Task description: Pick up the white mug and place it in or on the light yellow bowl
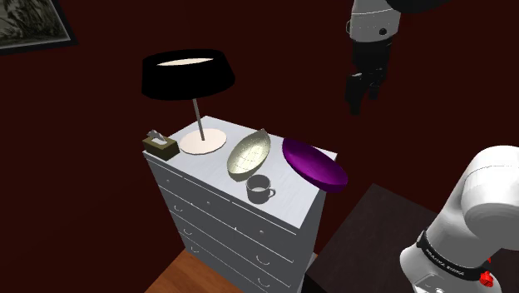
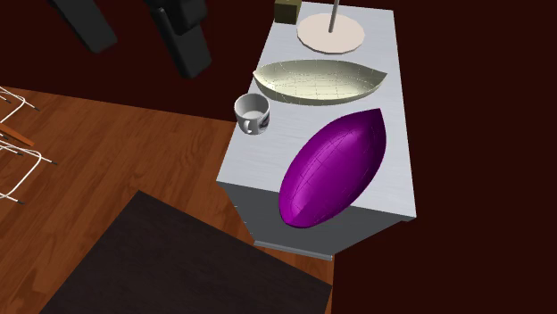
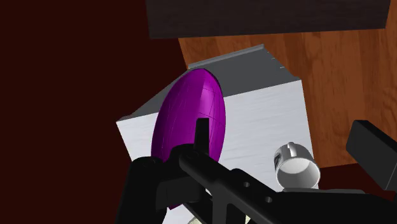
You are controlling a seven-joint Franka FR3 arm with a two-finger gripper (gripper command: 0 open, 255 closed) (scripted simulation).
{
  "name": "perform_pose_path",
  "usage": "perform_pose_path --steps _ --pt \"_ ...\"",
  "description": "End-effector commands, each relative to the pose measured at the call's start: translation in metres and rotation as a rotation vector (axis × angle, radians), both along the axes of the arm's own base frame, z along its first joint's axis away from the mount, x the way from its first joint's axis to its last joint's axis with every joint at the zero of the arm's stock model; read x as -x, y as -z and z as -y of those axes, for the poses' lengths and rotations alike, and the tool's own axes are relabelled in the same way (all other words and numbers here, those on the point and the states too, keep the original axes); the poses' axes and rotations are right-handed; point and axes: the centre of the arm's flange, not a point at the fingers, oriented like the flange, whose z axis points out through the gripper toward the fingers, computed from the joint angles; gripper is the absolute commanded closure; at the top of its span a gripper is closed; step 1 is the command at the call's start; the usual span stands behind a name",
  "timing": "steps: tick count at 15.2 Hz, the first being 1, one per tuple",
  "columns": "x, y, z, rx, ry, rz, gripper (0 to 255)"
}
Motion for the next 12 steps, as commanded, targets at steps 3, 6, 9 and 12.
perform_pose_path --steps 3,6,9,12 --pt "-0.015 0.02 -0.007 -0.004 0.0 0.002 0" --pt "-0.037 0.05 -0.018 -0.011 0.001 0.004 0" --pt "-0.059 0.08 -0.029 -0.017 0.001 0.006 0" --pt "-0.081 0.11 -0.041 -0.023 0.002 0.009 0"
